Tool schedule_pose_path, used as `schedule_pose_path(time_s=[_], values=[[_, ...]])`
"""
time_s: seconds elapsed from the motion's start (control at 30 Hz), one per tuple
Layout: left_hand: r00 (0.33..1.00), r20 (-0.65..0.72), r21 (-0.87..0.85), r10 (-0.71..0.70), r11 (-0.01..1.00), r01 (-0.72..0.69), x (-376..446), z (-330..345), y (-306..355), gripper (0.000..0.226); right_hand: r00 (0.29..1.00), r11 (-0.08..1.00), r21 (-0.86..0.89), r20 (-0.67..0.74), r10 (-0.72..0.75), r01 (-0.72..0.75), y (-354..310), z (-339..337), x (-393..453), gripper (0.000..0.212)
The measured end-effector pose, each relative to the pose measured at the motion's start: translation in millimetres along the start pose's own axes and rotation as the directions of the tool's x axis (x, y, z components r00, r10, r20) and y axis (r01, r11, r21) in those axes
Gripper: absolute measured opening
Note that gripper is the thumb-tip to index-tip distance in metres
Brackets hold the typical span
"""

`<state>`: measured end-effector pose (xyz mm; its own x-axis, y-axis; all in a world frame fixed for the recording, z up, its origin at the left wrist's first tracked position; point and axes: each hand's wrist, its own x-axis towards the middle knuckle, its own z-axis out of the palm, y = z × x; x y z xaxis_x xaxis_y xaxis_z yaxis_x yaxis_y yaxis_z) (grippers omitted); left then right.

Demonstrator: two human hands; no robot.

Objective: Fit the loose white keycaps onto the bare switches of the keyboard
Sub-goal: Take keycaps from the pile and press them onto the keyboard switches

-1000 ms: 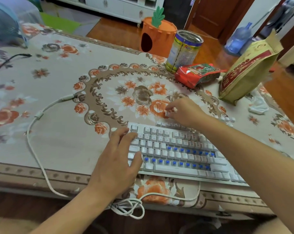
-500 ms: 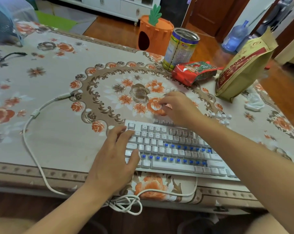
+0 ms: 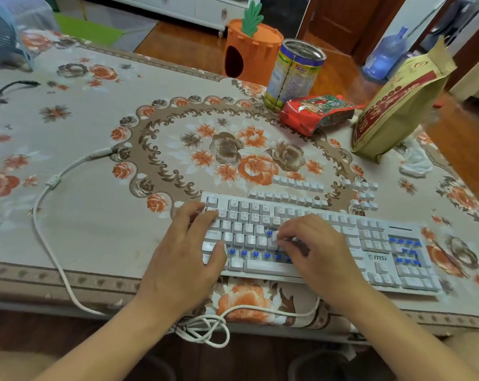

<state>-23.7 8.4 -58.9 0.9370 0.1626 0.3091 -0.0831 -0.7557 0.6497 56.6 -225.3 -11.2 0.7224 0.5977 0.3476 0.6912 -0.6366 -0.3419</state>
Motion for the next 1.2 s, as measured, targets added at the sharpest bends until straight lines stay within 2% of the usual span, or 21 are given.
schedule_pose_path(time_s=[0.13,0.4,0.77,0.93,1.2], values=[[1.0,0.003,0.002,0.001,1.0,-0.001,0,0,0,0.056,0.998,0.998,-0.051,-0.049,-0.045,0.042,-3,6,4,0.011],[1.0,0.005,0.011,0.01,1.0,-0.01,-1,-1,2,0.056,0.99,0.978,-0.171,-0.057,-0.128,0.117,-9,12,8,0.01],[1.0,0.019,0.033,0.003,0.999,-0.004,-3,0,0,0.051,0.995,0.974,-0.205,-0.019,-0.1,0.094,-12,8,7,0.01],[1.0,0.019,0.033,0.007,0.999,-0.008,-3,0,0,0.052,0.992,0.963,-0.24,0.061,-0.112,0.123,-11,0,1,0.029],[0.999,0.028,0.063,0.035,0.997,-0.037,-5,1,3,0.056,0.995,0.982,-0.181,0.087,-0.045,0.06,-9,3,14,0.02]])
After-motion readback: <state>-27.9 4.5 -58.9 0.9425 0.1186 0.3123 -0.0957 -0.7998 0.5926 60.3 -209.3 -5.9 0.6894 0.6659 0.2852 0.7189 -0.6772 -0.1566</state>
